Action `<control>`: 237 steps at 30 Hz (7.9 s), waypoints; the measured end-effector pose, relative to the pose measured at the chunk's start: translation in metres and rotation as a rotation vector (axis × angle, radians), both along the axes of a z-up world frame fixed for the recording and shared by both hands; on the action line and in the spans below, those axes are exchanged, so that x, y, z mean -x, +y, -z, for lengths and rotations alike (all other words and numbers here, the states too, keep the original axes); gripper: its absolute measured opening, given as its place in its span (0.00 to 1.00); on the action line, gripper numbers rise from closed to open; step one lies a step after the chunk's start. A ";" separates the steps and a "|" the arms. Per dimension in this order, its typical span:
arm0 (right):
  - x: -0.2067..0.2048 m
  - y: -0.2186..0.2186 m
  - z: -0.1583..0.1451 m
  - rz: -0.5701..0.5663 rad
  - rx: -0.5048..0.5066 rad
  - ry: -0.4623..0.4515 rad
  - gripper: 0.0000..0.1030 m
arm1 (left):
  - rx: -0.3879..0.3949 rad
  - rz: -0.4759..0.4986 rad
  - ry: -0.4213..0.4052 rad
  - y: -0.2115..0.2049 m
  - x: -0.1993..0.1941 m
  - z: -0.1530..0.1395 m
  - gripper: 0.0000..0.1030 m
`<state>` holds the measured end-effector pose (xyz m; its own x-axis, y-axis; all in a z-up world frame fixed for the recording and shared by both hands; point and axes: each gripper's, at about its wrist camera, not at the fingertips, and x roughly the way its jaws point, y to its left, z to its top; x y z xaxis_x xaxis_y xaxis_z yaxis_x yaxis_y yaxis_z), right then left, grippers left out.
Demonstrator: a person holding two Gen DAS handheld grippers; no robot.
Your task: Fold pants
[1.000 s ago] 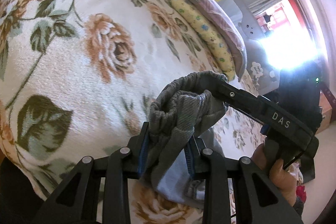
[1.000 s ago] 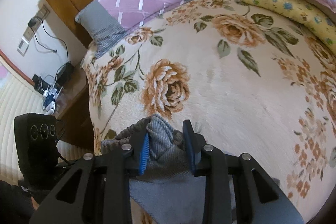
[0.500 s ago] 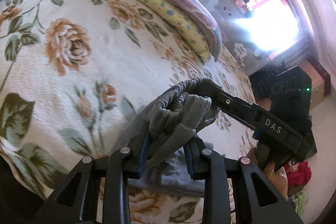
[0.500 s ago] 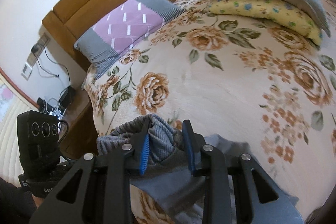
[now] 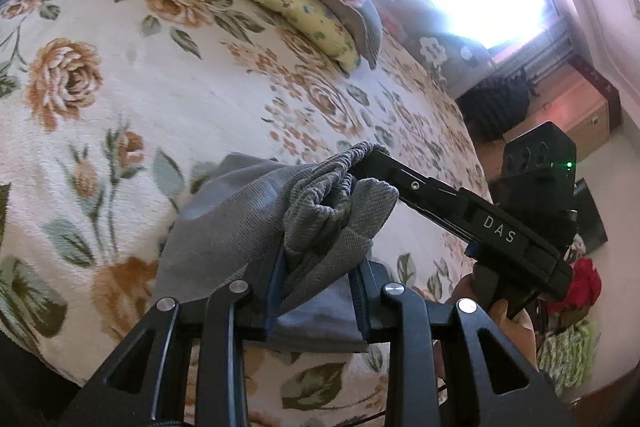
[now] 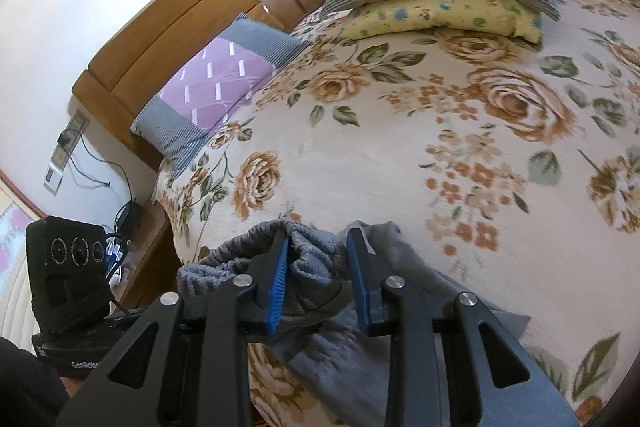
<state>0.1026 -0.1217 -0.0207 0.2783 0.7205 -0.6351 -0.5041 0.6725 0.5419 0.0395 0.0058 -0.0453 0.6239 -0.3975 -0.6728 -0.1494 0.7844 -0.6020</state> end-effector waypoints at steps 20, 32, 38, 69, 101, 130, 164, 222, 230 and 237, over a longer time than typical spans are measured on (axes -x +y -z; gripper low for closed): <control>0.011 -0.098 0.046 0.163 -0.062 0.067 0.13 | -0.075 0.192 0.082 -0.089 -0.026 0.029 0.28; 0.022 -0.136 0.080 0.262 -0.105 0.169 0.15 | -0.092 0.308 0.122 -0.113 -0.028 0.053 0.29; 0.037 -0.142 0.068 0.305 -0.049 0.135 0.16 | -0.016 0.341 0.095 -0.097 -0.018 0.041 0.37; 0.107 -0.090 0.062 0.278 0.205 0.099 0.06 | -0.153 0.210 0.127 -0.008 -0.002 0.056 0.41; 0.090 -0.104 0.077 0.442 0.145 0.166 0.75 | -0.206 0.248 0.140 -0.002 -0.040 0.059 0.50; 0.076 -0.091 0.110 0.386 0.007 0.189 0.68 | -0.073 0.293 0.187 -0.001 -0.061 0.098 0.66; 0.101 -0.086 0.058 0.372 0.031 0.089 0.40 | -0.256 0.259 0.050 -0.025 -0.024 0.025 0.29; 0.012 -0.029 0.076 0.327 0.211 0.050 0.69 | -0.357 0.131 0.132 0.036 -0.069 0.064 0.49; 0.038 -0.026 0.037 0.277 0.211 -0.049 0.69 | -0.376 0.113 0.096 0.041 -0.044 0.043 0.53; 0.060 -0.019 0.026 0.237 0.247 -0.106 0.77 | -0.402 0.093 0.085 0.044 -0.024 0.035 0.55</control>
